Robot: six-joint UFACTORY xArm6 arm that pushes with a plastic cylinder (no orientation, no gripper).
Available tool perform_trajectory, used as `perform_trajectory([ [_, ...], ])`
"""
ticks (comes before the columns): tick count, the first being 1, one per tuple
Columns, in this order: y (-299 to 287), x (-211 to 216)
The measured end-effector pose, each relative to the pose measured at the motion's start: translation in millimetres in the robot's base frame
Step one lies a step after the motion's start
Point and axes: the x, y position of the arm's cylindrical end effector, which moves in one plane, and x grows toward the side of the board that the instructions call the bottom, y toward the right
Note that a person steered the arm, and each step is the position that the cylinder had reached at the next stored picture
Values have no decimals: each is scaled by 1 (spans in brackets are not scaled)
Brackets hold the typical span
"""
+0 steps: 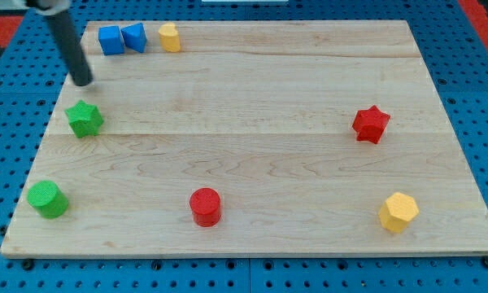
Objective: Slide the green star towards top right
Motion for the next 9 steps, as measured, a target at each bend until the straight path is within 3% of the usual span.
perform_trajectory([
  [1,-25,16],
  [3,5,105],
  [4,56,89],
  [5,95,30],
  [7,103,3],
  [9,181,-27],
])
